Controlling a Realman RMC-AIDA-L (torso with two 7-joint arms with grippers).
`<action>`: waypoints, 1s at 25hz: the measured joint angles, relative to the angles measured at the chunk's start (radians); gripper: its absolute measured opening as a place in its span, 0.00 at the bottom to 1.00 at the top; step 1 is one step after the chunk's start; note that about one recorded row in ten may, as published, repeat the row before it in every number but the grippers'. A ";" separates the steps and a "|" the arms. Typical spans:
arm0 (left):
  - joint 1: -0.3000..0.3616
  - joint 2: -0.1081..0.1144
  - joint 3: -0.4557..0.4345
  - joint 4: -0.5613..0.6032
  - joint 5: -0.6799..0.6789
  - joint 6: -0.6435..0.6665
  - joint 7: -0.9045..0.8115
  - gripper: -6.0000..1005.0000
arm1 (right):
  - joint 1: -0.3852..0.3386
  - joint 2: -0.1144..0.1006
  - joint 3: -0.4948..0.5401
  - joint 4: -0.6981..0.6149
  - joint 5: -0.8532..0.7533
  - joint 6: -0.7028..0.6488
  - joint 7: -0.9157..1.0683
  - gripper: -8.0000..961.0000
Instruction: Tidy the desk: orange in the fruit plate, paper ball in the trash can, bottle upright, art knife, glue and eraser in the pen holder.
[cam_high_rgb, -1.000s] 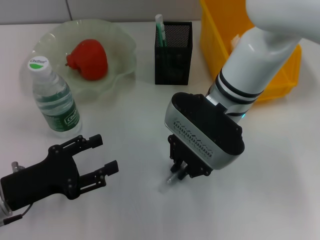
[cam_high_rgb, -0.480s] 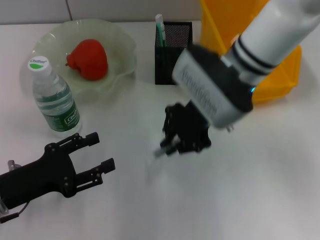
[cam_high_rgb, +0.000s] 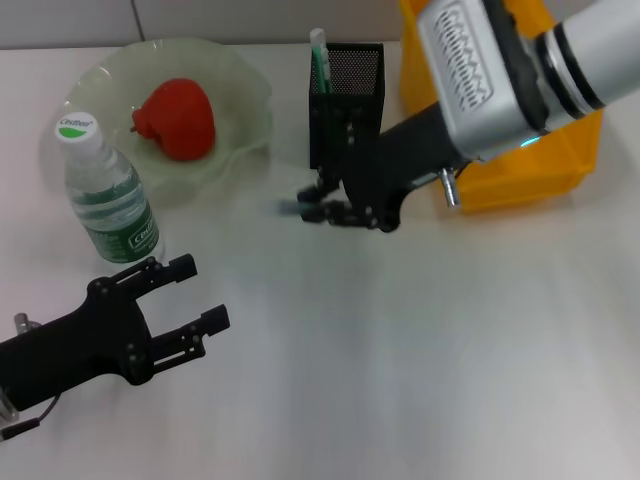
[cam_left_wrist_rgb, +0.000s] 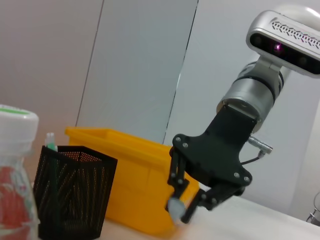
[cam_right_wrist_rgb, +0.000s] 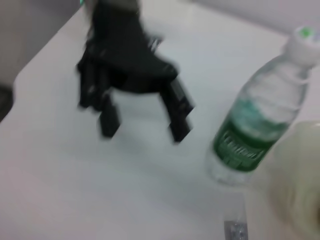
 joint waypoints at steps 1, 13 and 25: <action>-0.001 -0.002 -0.002 0.000 0.000 0.000 0.001 0.78 | -0.013 0.000 0.004 0.002 0.031 0.015 0.000 0.15; -0.005 -0.022 -0.066 0.028 -0.003 -0.011 0.014 0.78 | -0.164 0.002 0.014 0.077 0.569 0.202 -0.056 0.15; 0.000 -0.026 -0.062 0.019 0.003 -0.010 0.040 0.78 | -0.199 0.002 0.125 0.135 0.785 0.279 -0.108 0.14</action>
